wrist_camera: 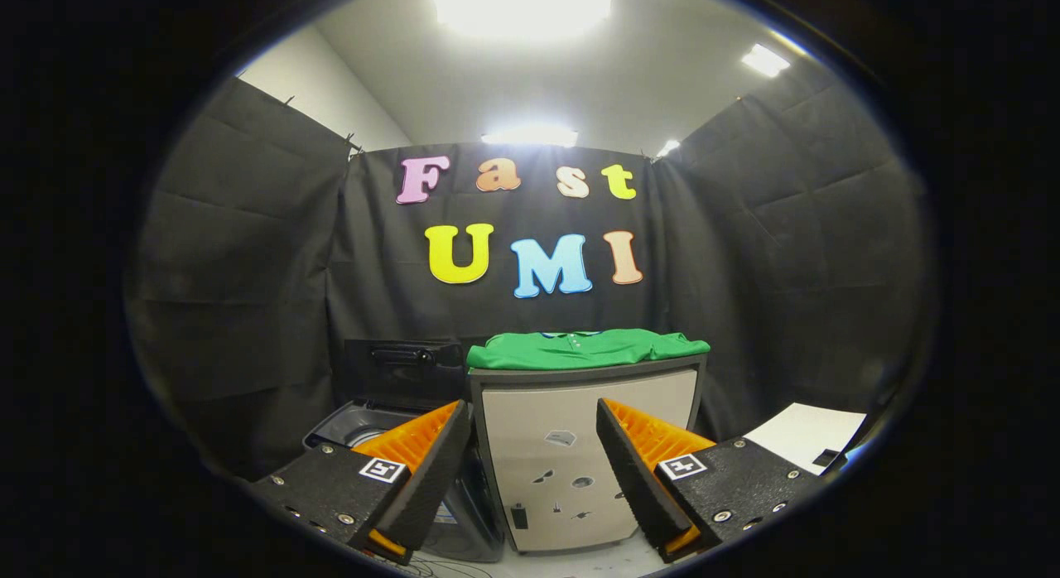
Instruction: Put the clothes into the washing machine and then close the washing machine lid.
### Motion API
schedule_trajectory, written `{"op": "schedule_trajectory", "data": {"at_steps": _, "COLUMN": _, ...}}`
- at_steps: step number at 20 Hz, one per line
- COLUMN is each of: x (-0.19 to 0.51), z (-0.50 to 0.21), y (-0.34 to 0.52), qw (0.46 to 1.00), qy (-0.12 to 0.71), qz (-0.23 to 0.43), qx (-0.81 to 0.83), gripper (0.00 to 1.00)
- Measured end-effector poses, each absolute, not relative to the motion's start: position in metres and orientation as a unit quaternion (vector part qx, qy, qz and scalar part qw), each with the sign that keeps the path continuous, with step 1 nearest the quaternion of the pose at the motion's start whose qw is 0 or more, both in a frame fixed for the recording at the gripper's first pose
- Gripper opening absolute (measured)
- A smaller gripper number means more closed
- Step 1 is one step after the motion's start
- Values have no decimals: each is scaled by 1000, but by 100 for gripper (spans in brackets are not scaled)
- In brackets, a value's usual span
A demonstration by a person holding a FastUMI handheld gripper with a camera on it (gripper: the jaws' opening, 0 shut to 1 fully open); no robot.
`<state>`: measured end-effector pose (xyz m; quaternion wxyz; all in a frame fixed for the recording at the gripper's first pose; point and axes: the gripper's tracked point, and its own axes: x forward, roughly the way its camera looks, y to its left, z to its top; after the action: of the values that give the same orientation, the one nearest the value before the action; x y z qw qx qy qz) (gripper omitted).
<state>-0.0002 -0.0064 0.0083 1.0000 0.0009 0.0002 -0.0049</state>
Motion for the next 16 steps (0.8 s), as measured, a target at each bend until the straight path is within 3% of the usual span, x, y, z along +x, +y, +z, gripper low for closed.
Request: {"op": "schedule_trajectory", "data": {"at_steps": 16, "x": -5, "z": 18, "y": 4, "qw": 1000, "qy": -7, "qz": 7, "qx": -3, "gripper": 95}}
